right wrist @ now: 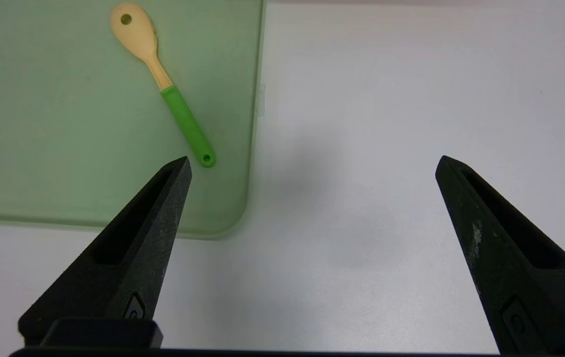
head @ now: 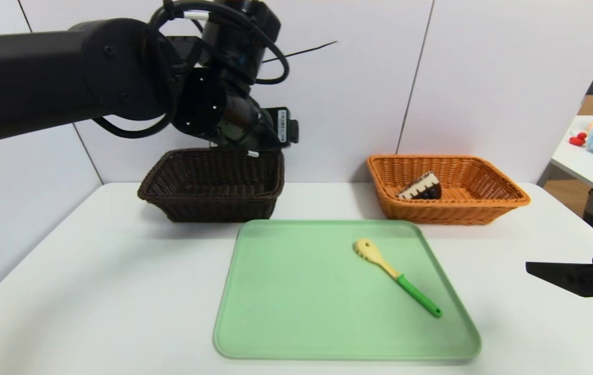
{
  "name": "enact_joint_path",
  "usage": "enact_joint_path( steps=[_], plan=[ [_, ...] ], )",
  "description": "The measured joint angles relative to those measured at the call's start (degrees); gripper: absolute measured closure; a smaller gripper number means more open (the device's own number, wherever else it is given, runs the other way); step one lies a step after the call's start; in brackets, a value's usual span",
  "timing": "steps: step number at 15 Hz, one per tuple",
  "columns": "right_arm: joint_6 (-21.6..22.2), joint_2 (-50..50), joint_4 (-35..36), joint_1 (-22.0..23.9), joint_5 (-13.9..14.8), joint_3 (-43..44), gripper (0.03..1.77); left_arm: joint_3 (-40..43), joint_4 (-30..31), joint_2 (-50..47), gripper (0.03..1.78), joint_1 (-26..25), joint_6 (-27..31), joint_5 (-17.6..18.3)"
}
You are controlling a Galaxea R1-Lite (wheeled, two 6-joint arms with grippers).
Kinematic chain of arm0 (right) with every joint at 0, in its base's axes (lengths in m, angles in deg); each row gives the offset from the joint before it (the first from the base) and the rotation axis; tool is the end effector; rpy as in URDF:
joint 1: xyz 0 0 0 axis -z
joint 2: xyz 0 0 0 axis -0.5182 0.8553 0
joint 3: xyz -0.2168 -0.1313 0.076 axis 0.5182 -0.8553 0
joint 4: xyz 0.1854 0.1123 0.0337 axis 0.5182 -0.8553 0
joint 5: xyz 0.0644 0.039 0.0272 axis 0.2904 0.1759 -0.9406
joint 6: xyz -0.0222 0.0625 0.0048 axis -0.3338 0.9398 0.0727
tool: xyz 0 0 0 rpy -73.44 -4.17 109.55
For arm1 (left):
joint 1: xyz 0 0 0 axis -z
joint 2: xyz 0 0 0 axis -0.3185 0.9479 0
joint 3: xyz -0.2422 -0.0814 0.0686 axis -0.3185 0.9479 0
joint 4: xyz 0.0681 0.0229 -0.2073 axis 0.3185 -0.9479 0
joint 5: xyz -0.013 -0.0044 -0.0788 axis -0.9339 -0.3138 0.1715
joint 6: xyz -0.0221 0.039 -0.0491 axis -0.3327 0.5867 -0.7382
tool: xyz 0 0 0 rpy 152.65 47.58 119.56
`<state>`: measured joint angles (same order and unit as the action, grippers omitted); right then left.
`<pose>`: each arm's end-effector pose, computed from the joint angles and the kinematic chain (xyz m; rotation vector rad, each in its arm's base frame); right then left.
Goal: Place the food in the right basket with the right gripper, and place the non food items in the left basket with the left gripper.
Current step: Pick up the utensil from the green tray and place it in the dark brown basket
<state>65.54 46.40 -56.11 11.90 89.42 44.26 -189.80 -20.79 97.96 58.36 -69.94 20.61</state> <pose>0.2044 0.0573 0.1714 0.0139 0.6547 0.0607 0.3476 -0.2588 0.2535 -0.1198 0.4890 -0.2336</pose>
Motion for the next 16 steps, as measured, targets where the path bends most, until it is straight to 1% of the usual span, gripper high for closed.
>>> enact_joint_path(
  steps=[3, 6, 11, 16],
  plan=[
    [0.0, -0.5, -0.1, 0.4, 0.0, -0.4, 0.10, 0.0, -0.1, 2.1, 0.17, 4.5, -5.3, -0.2],
    [0.0, -0.8, 0.1, 0.7, 0.0, -1.5, 0.10, 0.0, -2.5, 5.0, 0.15, 8.6, -12.9, -0.4],
    [0.3, -1.0, 0.2, 0.8, 0.0, -3.3, 0.10, 0.0, -2.8, 9.4, 0.13, 13.2, -24.2, 1.1],
    [0.4, -1.0, 1.0, 0.5, 0.0, -3.3, 0.10, -0.1, -3.1, 12.8, 0.12, 16.3, -29.5, 1.3]
  ],
)
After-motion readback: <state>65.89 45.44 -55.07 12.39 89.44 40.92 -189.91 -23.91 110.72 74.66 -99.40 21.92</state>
